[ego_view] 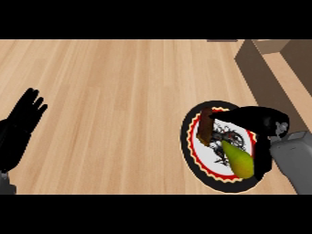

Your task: Pick the pear from the plate and place it in the cardboard box

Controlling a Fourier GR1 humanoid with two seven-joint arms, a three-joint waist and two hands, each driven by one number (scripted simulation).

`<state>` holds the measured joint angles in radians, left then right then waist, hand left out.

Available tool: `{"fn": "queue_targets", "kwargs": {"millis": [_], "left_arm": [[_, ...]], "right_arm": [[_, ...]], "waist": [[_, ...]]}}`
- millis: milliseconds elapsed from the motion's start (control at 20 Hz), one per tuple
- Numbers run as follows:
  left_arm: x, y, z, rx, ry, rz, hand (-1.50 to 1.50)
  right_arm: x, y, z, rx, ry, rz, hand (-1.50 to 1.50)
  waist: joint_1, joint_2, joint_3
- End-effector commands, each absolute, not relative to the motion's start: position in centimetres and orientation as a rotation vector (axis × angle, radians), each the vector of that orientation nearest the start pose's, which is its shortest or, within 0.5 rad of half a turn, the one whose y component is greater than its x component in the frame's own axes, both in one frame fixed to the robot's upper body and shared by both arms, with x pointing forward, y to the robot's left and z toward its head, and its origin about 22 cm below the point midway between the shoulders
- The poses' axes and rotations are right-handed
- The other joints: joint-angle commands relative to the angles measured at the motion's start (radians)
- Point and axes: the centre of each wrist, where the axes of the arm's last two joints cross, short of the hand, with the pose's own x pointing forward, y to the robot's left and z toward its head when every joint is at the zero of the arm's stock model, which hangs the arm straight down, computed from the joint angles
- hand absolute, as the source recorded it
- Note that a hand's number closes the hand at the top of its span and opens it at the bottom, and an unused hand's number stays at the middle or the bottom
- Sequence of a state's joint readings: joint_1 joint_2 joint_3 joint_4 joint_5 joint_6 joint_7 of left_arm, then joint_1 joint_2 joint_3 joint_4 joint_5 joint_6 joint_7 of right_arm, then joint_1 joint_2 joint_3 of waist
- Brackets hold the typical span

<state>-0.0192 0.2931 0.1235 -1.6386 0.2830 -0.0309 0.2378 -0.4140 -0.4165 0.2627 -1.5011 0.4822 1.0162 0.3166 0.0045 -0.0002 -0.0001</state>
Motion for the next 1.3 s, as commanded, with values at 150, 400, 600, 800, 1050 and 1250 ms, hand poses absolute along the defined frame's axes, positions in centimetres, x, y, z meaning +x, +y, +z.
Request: {"fn": "queue_targets", "kwargs": {"millis": [150, 400, 600, 800, 1050, 1250], "left_arm": [[23.7, 32.0, 6.4, 0.039, -1.438, 0.042, 0.0], [25.0, 32.7, 4.9, 0.057, -1.437, 0.033, 0.0], [23.3, 30.8, 6.6, 0.041, -1.446, 0.053, 0.0], [24.8, 32.7, 5.1, 0.058, -1.455, 0.056, 0.0], [24.8, 32.1, 6.2, 0.051, -1.44, 0.045, 0.0], [24.9, 32.4, 4.5, 0.042, -1.427, 0.06, 0.0]], "right_arm": [[30.9, -21.9, 7.3, -0.159, -0.754, 1.696, -1.5], [31.9, -22.0, 7.0, -0.161, -0.76, 1.711, -1.5], [31.9, -25.0, 5.9, -0.183, -0.734, 1.696, -1.5], [30.9, -21.9, 5.2, -0.174, -0.747, 1.688, -1.5], [31.7, -21.8, 4.9, -0.188, -0.79, 1.698, 1.5], [32.5, -22.5, 5.0, -0.152, -0.884, 1.708, 1.5]], "waist": [[-0.001, 0.0, 0.0], [-0.002, 0.001, 0.0], [0.003, 0.0, 0.001], [-0.002, 0.0, 0.0], [-0.001, 0.0, 0.0], [0.001, 0.001, 0.0]]}}
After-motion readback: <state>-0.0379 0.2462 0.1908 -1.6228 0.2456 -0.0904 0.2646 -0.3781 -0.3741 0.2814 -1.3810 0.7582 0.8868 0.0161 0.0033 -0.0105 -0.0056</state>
